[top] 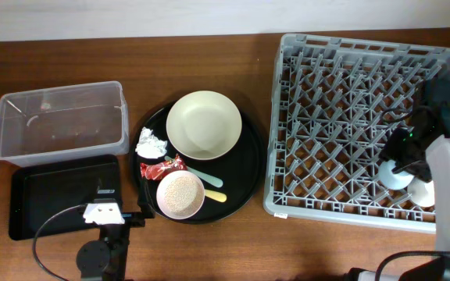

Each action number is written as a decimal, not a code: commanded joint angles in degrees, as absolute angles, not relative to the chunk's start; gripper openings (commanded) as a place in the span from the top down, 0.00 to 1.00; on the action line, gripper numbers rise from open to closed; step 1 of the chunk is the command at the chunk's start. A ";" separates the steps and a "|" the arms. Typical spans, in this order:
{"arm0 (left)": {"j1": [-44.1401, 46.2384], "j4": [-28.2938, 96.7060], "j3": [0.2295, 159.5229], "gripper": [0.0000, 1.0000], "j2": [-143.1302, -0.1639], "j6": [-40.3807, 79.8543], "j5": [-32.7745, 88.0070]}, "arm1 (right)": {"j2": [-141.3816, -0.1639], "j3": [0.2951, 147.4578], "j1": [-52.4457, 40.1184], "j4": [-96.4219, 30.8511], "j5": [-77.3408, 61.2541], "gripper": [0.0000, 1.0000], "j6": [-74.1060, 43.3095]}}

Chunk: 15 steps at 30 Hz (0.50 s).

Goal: Sort waste into correct bins and load items into the dishwasher rack
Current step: 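Place the light-blue cup into the rack and open the right gripper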

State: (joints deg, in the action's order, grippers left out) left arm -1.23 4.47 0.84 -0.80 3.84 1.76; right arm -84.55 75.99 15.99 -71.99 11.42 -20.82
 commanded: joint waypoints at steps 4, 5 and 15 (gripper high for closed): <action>-1.02 4.51 0.51 0.01 -0.45 2.96 2.59 | -83.90 71.53 16.16 -69.58 6.44 0.39 -19.31; -1.02 4.51 0.51 0.01 -0.45 2.96 2.59 | -83.90 71.53 16.16 -69.56 6.46 0.39 -19.31; -1.02 4.51 0.51 0.01 -0.45 2.96 2.59 | -83.88 71.57 16.16 -72.27 6.39 0.33 -18.28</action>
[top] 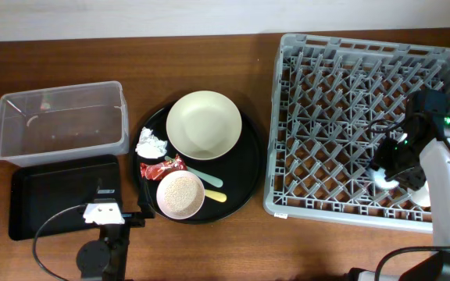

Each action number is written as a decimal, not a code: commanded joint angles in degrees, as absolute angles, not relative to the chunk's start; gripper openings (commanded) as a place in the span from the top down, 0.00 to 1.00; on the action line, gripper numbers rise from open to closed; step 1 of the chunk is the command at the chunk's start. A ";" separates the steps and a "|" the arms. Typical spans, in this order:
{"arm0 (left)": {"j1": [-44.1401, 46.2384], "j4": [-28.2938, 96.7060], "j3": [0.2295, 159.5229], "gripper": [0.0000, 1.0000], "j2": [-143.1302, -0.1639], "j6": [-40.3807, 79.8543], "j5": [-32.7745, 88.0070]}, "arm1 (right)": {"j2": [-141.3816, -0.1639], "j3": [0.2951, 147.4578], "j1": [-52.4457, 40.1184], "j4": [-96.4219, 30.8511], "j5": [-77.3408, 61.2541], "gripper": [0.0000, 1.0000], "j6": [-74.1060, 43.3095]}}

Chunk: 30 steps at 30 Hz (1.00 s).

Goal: Sort waste into correct bins and load items into the dishwasher rack
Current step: 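Place the light-blue cup into the rack and open the right gripper, then move the right gripper to the beige plate and grasp its rim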

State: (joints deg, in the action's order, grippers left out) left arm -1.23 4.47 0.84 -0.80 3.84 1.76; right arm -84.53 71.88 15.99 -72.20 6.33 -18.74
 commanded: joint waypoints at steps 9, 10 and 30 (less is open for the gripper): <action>-1.02 4.51 0.51 0.01 -0.45 2.96 2.59 | -83.88 71.64 16.14 -70.41 5.32 0.36 -18.22; -1.02 4.51 0.51 0.01 -0.45 2.96 2.59 | -83.83 71.99 16.14 -70.22 4.71 0.35 -17.78; -1.02 4.51 0.51 0.01 -0.45 2.96 2.59 | -84.90 84.03 -26.65 -58.15 -17.52 0.16 -3.49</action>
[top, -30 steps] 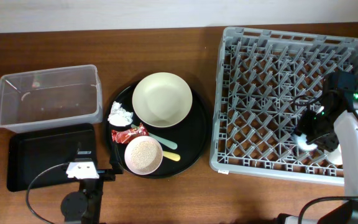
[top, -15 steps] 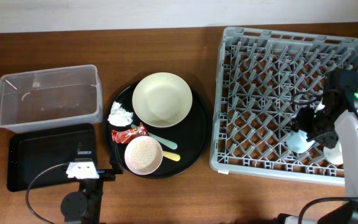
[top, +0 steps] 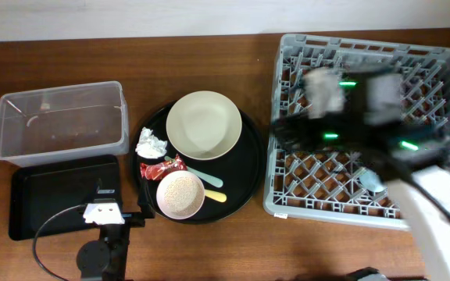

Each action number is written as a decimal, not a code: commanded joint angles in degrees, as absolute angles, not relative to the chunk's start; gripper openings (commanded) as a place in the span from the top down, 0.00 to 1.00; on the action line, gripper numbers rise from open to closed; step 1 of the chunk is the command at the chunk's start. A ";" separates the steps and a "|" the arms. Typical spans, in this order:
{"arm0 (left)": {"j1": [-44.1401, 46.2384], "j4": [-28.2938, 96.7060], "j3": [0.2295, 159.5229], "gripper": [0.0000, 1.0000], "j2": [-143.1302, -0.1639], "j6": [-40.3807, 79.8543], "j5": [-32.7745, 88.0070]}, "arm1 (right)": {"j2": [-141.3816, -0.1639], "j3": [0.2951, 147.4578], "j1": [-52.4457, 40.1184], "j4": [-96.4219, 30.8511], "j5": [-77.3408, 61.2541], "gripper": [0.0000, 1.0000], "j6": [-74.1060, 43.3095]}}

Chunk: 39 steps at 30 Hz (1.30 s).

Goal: Sort waste into correct bins and load items into the dishwasher rack
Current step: 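Move the right gripper to the beige plate and grasp its rim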

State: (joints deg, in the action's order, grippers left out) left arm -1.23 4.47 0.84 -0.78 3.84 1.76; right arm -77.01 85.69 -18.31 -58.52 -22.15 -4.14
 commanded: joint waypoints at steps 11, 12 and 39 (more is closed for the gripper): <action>-1.02 4.51 0.51 0.01 -0.45 2.96 2.59 | -107.02 84.03 -34.09 -49.28 2.20 0.22 -21.67; -1.02 4.51 0.51 0.01 -0.45 2.96 2.59 | -108.29 84.03 -33.98 -47.70 2.26 0.22 -22.68; -1.02 4.51 0.54 0.01 -0.45 2.96 2.59 | -118.61 84.38 -34.00 -37.43 3.53 0.69 -33.43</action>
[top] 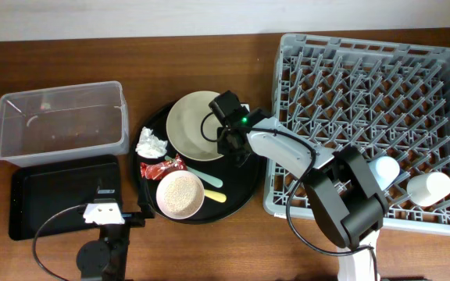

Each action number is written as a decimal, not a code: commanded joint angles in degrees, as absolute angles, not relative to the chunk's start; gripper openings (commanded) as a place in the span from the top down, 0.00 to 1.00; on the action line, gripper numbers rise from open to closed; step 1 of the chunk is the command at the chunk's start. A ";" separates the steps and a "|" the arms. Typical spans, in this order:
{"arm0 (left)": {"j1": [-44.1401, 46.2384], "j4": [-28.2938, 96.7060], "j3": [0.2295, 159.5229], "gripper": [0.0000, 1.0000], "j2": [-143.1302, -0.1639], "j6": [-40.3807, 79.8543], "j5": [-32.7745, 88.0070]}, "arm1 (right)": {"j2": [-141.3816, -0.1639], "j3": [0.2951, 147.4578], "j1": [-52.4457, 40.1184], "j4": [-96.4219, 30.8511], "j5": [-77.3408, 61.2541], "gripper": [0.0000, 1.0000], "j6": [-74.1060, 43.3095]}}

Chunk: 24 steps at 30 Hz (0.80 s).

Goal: Sort waste into correct bins and load items into the dishwasher rack
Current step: 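Move the right gripper to the beige plate and grasp its rim, then lift the beige plate and stand it upright in the rack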

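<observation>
My right gripper [226, 145] reaches across to the round black tray [248, 183] and sits at the right rim of the cream bowl [194, 125]; its fingers are dark against the tray, so their state is unclear. The tray also holds a crumpled white tissue [151, 144], a red wrapper [167, 165], a green-and-yellow spoon [206, 181] and a pink bowl [180, 194]. Two white cups [383, 170] [430, 187] stand in the grey dishwasher rack [366, 70]. The left gripper is out of view.
A clear plastic bin [61, 121] stands at the left with a black rectangular tray [61, 199] in front of it. A small stand with a cable [101, 254] is at the table's front edge.
The right arm was a blur over the middle of the rack; now it is stretched left with the gripper at the cream bowl's right rim. Both cups show uncovered in the rack.
The right gripper was at the rack's right side, at two white cups. Then it was over one cup slightly further left. Then the arm was mid-rack, away from the cups. Now it is at the cream bowl on the black tray.
</observation>
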State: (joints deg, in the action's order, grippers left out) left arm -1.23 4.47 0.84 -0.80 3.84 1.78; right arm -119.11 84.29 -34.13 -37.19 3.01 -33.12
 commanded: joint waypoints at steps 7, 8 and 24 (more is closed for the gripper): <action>-1.02 4.51 0.51 0.01 -0.45 2.96 2.59 | -113.75 87.22 -34.00 -42.02 10.41 0.82 -31.79; -1.02 4.51 0.51 0.01 -0.45 2.96 2.59 | -112.79 87.96 -34.00 -43.16 11.81 0.87 -31.79; -1.02 4.51 0.51 0.01 -0.45 2.96 2.59 | -101.71 94.04 -33.50 -51.29 28.10 0.96 -30.06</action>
State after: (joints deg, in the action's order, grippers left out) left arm -1.23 4.47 0.84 -0.80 3.84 1.76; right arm -106.69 90.45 -34.11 -49.52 19.25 -30.61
